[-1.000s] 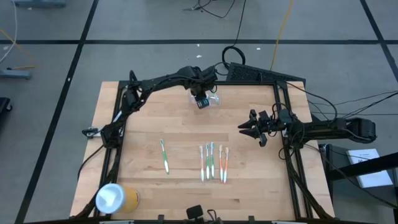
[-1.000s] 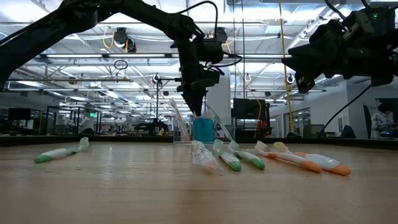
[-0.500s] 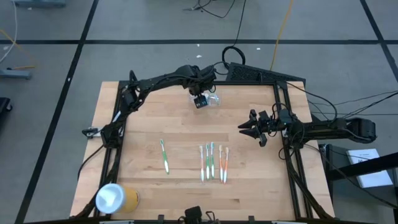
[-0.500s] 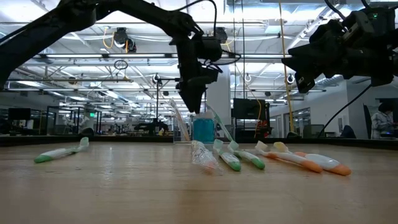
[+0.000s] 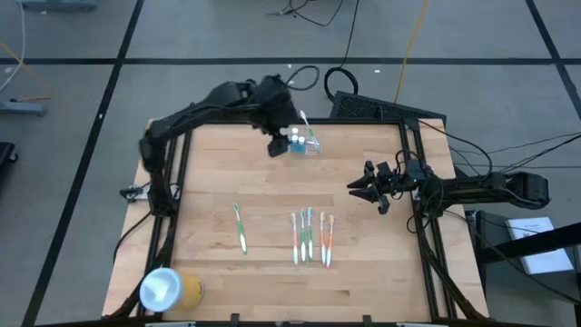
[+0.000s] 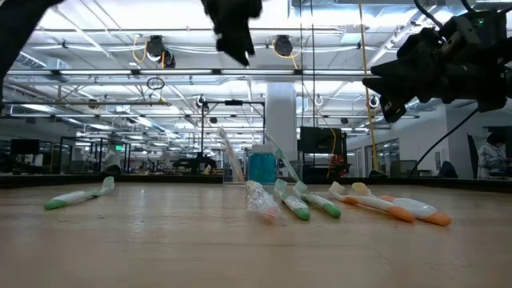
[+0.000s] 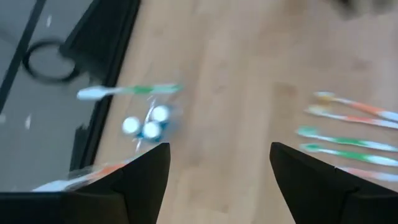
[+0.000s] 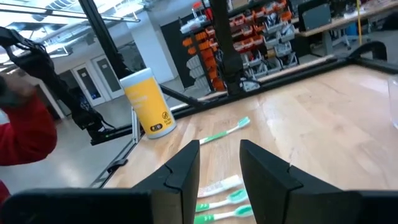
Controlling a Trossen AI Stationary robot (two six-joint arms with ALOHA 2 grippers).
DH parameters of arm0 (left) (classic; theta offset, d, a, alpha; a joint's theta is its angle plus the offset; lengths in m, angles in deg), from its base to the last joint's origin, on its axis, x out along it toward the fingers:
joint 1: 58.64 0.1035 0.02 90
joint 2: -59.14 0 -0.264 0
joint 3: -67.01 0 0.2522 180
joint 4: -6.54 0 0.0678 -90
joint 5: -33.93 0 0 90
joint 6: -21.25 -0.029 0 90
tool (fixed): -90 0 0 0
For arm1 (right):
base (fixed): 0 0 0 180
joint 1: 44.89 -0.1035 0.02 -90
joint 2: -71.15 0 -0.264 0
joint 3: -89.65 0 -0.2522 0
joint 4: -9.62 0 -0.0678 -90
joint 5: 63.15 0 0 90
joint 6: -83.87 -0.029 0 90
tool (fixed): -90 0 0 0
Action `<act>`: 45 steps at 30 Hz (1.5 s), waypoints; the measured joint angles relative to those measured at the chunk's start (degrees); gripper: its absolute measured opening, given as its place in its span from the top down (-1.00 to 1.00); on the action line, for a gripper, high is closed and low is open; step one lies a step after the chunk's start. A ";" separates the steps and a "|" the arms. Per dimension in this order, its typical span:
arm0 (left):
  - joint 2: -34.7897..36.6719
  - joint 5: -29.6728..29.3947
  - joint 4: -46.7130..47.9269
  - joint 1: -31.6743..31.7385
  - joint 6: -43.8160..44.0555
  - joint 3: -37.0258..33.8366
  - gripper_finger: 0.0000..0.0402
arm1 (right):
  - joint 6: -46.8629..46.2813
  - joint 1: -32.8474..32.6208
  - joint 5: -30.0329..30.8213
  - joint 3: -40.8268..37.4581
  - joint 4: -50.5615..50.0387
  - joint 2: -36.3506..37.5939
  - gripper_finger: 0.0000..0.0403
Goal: Pick & Place toothbrushing station
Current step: Put the orange toothbrush into the transparent organizer
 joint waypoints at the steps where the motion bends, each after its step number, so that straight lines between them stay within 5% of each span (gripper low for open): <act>1: 1.94 0.56 -0.86 -1.01 -0.28 -1.43 -0.42 | -0.18 -0.02 0.00 0.02 -0.58 0.00 0.48; 9: 20.57 1.26 -24.56 -10.60 -2.34 -31.64 -0.42 | -0.72 -4.71 0.02 0.02 -3.90 -0.02 0.48; 16: 41.87 0.41 -45.44 -10.57 6.28 -60.75 -0.42 | 0.40 -10.72 5.35 0.02 -3.98 -0.02 0.48; 21: 53.50 0.62 -50.09 -10.43 17.04 -74.37 -0.42 | 0.55 -13.07 9.03 0.02 -3.99 -0.02 0.48; 27: 60.10 1.35 -47.92 -12.00 24.91 -84.17 -0.42 | 0.67 -13.51 9.25 0.02 -3.99 -0.02 0.48; 34: 58.96 1.00 -49.15 -13.98 28.79 -90.49 -0.42 | 2.35 -13.51 14.01 0.02 -3.97 -0.02 0.48; 40: 59.69 1.13 -52.88 -14.05 25.11 -91.06 -0.42 | 1.75 -17.61 17.84 1.90 -6.27 -1.78 0.46; 45: 70.49 4.03 -56.22 -15.08 17.86 -90.95 -0.42 | 3.88 -26.54 28.19 10.15 -15.01 -6.02 0.30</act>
